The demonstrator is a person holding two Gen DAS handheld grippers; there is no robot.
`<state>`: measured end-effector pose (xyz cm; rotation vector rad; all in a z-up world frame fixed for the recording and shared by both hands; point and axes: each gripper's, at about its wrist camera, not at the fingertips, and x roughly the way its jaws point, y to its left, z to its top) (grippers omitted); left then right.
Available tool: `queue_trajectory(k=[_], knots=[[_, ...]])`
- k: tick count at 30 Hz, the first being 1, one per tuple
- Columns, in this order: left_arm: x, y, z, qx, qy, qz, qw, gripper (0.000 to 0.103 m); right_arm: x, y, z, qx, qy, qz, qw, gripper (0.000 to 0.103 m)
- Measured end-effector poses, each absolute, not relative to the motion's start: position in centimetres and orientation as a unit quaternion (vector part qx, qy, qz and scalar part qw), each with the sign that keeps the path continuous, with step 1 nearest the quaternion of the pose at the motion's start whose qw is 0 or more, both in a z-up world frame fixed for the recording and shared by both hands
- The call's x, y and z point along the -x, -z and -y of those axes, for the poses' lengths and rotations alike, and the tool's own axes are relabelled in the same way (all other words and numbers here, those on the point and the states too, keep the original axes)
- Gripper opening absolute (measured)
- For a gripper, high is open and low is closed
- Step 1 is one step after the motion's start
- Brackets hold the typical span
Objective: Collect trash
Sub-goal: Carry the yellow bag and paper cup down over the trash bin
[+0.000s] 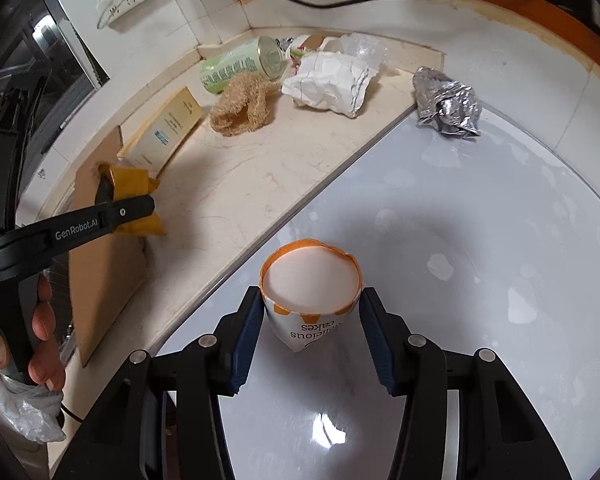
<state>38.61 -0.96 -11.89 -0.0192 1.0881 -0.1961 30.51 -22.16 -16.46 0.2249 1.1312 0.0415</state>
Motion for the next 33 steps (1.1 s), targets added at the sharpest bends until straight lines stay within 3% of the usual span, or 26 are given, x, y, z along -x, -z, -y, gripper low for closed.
queue_trajectory(k=[15,26,33], knots=[[-22.8,2.7,-0.9,-0.003,0.157,-0.450,0.879,0.000,-20.0,7.3,20.2,-0.130,-0.081,-0.470,0.869,0.049],[-10.2,2.3,-3.1,0.011,0.175,-0.437,0.882,0.000,-11.1,5.7,16.1,-0.114,-0.127,-0.460,0.872,0.049],[-4.5,6.1,-3.9,0.012,0.182,-0.448,0.875,0.000,-5.2,8.2,15.0,-0.098,-0.124,-0.466,0.871,0.049]])
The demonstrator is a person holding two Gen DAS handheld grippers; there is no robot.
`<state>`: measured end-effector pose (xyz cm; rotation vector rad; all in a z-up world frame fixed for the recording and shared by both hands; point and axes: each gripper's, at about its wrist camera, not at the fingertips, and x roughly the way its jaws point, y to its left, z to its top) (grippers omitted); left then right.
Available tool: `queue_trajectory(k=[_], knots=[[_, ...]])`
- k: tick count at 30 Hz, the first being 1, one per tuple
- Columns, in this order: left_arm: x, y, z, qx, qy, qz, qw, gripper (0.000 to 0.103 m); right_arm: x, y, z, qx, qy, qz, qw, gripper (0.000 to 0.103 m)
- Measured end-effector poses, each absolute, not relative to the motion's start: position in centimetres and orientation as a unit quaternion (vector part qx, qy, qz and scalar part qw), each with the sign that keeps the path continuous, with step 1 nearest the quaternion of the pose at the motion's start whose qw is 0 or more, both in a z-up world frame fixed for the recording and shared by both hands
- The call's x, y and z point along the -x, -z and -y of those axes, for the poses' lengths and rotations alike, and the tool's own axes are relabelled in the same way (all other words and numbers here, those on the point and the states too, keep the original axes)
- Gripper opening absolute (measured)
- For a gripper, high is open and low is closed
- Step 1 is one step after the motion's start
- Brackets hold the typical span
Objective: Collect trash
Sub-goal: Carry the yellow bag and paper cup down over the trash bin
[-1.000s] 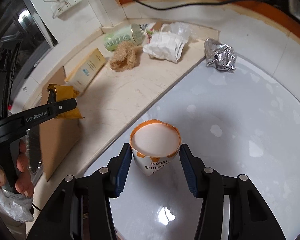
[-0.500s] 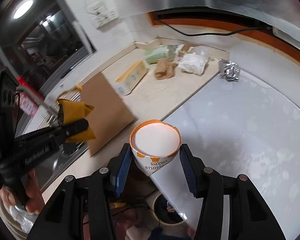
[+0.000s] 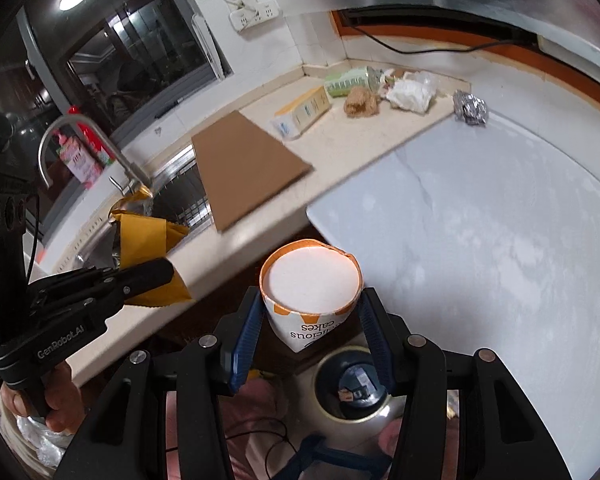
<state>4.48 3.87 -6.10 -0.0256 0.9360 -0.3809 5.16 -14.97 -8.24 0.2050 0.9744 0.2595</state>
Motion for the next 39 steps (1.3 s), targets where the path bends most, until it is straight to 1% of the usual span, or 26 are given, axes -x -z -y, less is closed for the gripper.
queue_trajectory(k=[9,14,20,30,35,39], knots=[[0.8,13.0,-2.3,-0.036,0.180,-0.461,0.868,0.000,1.2,14.3,13.5,-0.050,-0.097,-0.478,0.872,0.049],[2.1,16.3,-1.6,-0.058,0.179,-0.464,0.866,0.000,2.9,17.3,12.9,-0.031,-0.093,-0.487,0.868,0.049],[2.6,21.0,-1.1,-0.071,0.182,-0.477,0.857,0.000,3.1,22.7,12.4,-0.022,-0.086,-0.517,0.851,0.049],[-0.2,31.0,-0.9,-0.055,0.186,-0.528,0.826,0.000,1.7,35.8,13.9,-0.065,-0.061,-0.614,0.784,0.049],[-2.1,35.8,-0.8,-0.052,0.190,-0.546,0.814,0.000,0.0,41.0,13.9,-0.059,-0.057,-0.635,0.768,0.049],[-4.3,40.5,-0.5,-0.059,0.183,-0.575,0.795,0.000,-1.1,45.9,13.1,-0.044,-0.059,-0.652,0.755,0.049]])
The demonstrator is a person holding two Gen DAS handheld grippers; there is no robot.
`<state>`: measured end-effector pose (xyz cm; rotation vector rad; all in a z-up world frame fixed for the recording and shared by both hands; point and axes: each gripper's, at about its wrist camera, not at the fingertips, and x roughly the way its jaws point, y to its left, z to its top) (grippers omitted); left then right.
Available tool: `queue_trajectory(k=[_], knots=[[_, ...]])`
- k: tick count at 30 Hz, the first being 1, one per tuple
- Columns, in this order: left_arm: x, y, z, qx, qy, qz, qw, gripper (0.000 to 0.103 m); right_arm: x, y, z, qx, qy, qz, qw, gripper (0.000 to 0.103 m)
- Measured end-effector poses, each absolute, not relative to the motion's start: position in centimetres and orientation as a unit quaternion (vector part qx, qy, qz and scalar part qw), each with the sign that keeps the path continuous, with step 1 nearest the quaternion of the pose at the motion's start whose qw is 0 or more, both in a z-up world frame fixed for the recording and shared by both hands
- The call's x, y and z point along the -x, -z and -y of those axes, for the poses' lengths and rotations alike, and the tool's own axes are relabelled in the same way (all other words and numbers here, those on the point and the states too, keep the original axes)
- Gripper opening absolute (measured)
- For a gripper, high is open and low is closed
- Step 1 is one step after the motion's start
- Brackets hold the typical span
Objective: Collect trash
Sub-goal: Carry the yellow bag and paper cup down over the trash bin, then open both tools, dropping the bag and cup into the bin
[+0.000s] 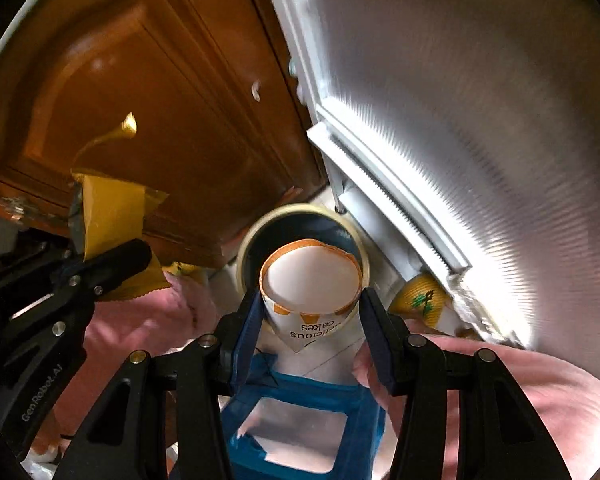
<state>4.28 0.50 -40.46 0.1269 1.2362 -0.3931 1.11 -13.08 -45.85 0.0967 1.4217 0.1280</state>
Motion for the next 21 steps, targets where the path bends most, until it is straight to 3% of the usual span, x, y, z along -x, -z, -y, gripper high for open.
queue_trajectory(k=[8,21], knots=[[-5.0,46.6,0.6,-0.110,0.188,-0.598,0.771,0.000,-1.5,53.2,12.4,-0.017,-0.064,-0.679,0.731,0.050],[-5.5,50.2,1.9,-0.135,0.193,-0.612,0.755,0.000,-2.5,55.8,13.4,-0.032,-0.051,-0.690,0.721,0.050]])
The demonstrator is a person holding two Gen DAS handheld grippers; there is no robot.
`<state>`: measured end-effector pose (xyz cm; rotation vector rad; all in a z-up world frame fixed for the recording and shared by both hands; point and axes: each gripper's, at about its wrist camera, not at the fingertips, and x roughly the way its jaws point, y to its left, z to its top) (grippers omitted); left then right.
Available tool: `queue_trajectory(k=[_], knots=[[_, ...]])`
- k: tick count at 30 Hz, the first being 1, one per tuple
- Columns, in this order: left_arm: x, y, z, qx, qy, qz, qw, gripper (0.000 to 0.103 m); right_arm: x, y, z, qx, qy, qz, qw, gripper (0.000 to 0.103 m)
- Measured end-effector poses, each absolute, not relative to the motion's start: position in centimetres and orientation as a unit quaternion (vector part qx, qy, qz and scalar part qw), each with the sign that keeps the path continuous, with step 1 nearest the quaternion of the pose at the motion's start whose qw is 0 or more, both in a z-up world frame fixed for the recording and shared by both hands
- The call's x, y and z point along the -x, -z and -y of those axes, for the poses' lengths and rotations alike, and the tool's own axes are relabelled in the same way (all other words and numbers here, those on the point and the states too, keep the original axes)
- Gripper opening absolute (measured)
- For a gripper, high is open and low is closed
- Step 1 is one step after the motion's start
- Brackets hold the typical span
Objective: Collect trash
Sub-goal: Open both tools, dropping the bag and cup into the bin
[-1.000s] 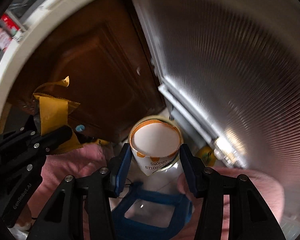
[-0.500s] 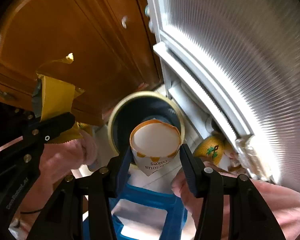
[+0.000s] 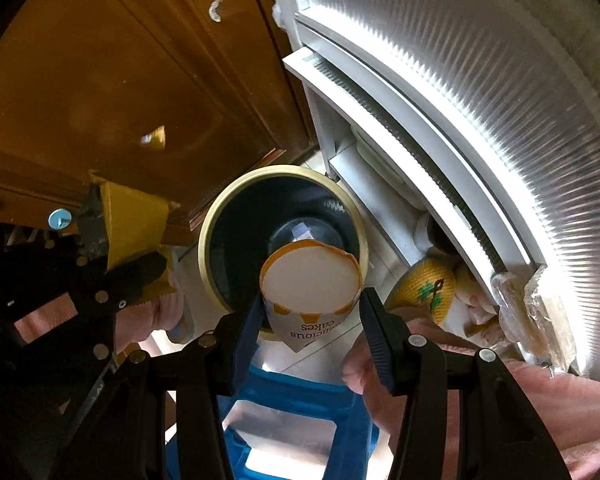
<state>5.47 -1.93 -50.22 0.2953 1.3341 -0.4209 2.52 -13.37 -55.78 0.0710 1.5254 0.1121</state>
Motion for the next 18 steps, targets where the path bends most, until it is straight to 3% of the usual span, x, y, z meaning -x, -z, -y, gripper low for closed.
queue_trajectory(k=[10,12,16,17,18], knots=[[-5.43,49.91,2.35,-0.128,0.215,-0.610,0.752,0.000,-2.81,55.50,13.66,-0.041,-0.054,-0.693,0.717,0.050],[-5.45,50.03,2.48,-0.132,0.213,-0.613,0.749,0.004,-2.90,55.33,13.67,-0.038,-0.051,-0.692,0.719,0.051],[-5.61,50.22,2.20,-0.130,0.204,-0.621,0.745,0.031,-3.08,55.35,13.89,-0.042,-0.041,-0.695,0.717,0.058],[-5.77,50.19,2.02,-0.124,0.204,-0.623,0.745,0.042,-3.14,55.31,14.08,-0.042,-0.034,-0.695,0.717,0.061],[-5.84,50.11,1.89,-0.119,0.201,-0.623,0.747,0.047,-3.23,55.18,14.36,-0.051,-0.030,-0.695,0.717,0.067]])
